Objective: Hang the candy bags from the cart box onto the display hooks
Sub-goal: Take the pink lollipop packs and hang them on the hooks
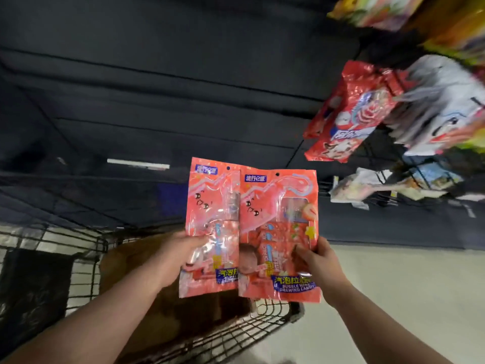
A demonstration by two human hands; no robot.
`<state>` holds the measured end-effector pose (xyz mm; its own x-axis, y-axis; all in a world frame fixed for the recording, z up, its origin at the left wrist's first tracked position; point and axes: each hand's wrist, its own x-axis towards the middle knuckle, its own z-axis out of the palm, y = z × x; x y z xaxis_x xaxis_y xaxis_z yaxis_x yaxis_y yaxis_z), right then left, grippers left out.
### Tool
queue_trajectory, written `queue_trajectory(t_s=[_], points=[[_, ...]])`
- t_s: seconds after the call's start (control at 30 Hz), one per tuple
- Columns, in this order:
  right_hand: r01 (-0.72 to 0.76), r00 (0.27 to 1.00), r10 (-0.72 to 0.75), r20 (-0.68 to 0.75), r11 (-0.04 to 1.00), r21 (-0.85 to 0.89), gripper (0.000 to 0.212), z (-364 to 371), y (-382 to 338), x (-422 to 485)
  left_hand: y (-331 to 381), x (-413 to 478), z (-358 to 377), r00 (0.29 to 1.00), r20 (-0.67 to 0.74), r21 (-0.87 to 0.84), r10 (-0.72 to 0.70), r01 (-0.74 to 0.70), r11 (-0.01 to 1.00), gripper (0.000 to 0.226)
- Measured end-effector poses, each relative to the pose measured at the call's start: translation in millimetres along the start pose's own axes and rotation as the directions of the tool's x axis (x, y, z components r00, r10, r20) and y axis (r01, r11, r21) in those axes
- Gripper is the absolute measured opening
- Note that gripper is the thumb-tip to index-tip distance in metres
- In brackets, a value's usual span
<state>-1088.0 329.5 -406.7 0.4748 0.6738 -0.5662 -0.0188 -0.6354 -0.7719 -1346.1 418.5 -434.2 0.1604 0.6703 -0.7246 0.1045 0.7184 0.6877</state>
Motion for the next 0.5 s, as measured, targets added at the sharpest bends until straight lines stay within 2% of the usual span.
queue_trajectory(t_s=[0.1, 0.2, 0.3, 0.5], points=[[0.023, 0.998, -0.019, -0.066, 0.998, 0.064, 0.013, -41, 2, -8, 19, -8, 41, 0.997, 0.06, 0.053, 0.038, -0.041, 0.998, 0.01], [0.052, 0.992, -0.035, -0.123, 0.99, 0.132, 0.019, -91, 10, -18, 31, -20, 93, 0.988, 0.144, 0.105, 0.06, -0.075, 0.992, 0.014], [0.097, 0.979, -0.059, -0.194, 0.977, 0.191, 0.012, -151, 24, -29, 33, -36, 155, 0.979, 0.192, 0.12, 0.068, -0.093, 0.989, 0.019], [0.148, 0.941, -0.061, -0.334, 0.96, 0.239, 0.013, -281, 63, -53, 19, -72, 291, 0.958, 0.257, 0.208, 0.124, -0.18, 0.961, 0.008]])
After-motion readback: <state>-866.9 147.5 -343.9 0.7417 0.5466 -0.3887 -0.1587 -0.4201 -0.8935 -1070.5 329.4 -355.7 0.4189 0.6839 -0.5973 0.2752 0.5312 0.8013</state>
